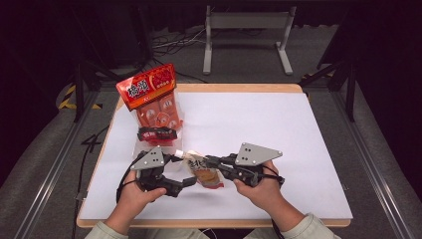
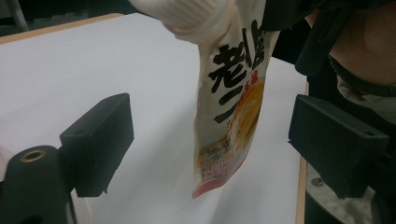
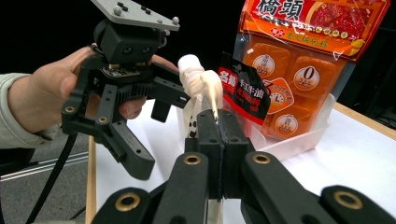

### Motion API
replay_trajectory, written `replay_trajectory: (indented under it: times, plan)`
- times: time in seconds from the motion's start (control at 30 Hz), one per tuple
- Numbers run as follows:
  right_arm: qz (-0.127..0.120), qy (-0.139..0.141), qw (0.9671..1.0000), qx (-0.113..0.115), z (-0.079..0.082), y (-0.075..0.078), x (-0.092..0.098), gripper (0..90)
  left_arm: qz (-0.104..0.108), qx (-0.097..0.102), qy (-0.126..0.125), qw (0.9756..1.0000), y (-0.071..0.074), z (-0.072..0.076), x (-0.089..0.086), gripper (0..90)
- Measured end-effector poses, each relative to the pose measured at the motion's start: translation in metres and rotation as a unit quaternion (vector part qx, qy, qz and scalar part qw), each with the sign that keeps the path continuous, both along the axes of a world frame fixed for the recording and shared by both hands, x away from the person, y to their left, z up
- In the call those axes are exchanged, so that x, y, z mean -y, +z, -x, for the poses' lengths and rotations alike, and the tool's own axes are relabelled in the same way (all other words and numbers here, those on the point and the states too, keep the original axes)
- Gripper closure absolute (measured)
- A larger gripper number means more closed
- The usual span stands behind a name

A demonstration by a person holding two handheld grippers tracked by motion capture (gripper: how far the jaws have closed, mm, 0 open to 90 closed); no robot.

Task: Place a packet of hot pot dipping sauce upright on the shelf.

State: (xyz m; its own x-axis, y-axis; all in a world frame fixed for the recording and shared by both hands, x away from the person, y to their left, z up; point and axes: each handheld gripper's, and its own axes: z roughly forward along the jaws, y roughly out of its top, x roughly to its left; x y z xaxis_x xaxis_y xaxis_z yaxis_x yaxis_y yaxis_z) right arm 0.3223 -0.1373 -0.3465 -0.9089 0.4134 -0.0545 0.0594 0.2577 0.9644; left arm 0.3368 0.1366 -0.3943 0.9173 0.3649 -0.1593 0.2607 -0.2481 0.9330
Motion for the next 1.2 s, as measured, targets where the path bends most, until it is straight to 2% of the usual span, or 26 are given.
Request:
replay_trajectory:
  times: [0.1, 0.23, 0.3, 0.4, 0.47, 0.6, 0.83, 0.93, 1.0, 1.2]
  plan:
    - [-0.002, 0.001, 1.0, -0.001, 0.001, 0.0, 0.0, 89.8, 0.005, -0.002, -0.004, 1.0, -0.002, -0.001, 0.004, 21.0]
    - [-0.007, 0.003, 1.0, -0.001, 0.001, -0.001, -0.001, 89.8, 0.01, -0.005, -0.016, 0.9998, -0.004, -0.003, 0.008, 31.5]
    - [-0.008, 0.004, 1.0, -0.003, 0.001, -0.001, -0.001, 89.8, 0.01, 0.003, -0.019, 0.9998, -0.004, -0.003, 0.009, 40.2]
    - [-0.008, 0.005, 0.9999, -0.005, 0.0, -0.002, -0.001, 89.8, -0.009, 0.021, -0.019, 0.9995, -0.006, -0.005, 0.008, 54.7]
    - [-0.009, 0.007, 0.9999, -0.006, 0.0, -0.003, -0.001, 89.7, -0.008, 0.018, -0.03, 0.9994, -0.007, -0.006, 0.006, 66.7]
    - [-0.014, 0.007, 0.9998, -0.008, -0.001, -0.004, 0.0, 89.7, -0.01, 0.019, -0.039, 0.999, -0.005, -0.006, 0.005, 78.6]
    - [-0.02, 0.011, 0.9996, -0.017, -0.003, -0.004, 0.001, 87.3, -0.031, 0.014, -0.047, 0.9983, 0.004, -0.004, 0.001, 85.1]
    - [-0.024, 0.012, 0.9994, -0.02, -0.004, -0.004, 0.002, 82.5, -0.04, 0.014, -0.043, 0.9982, 0.007, -0.004, -0.002, 86.0]
    - [-0.03, 0.019, 0.9989, -0.031, -0.005, -0.003, 0.003, 77.3, -0.047, 0.015, -0.041, 0.998, 0.01, -0.004, -0.003, 86.3]
    - [-0.04, 0.013, 0.9983, -0.041, -0.008, 0.001, 0.014, 69.9, -0.049, 0.011, -0.026, 0.9984, 0.015, -0.006, -0.012, 86.6]
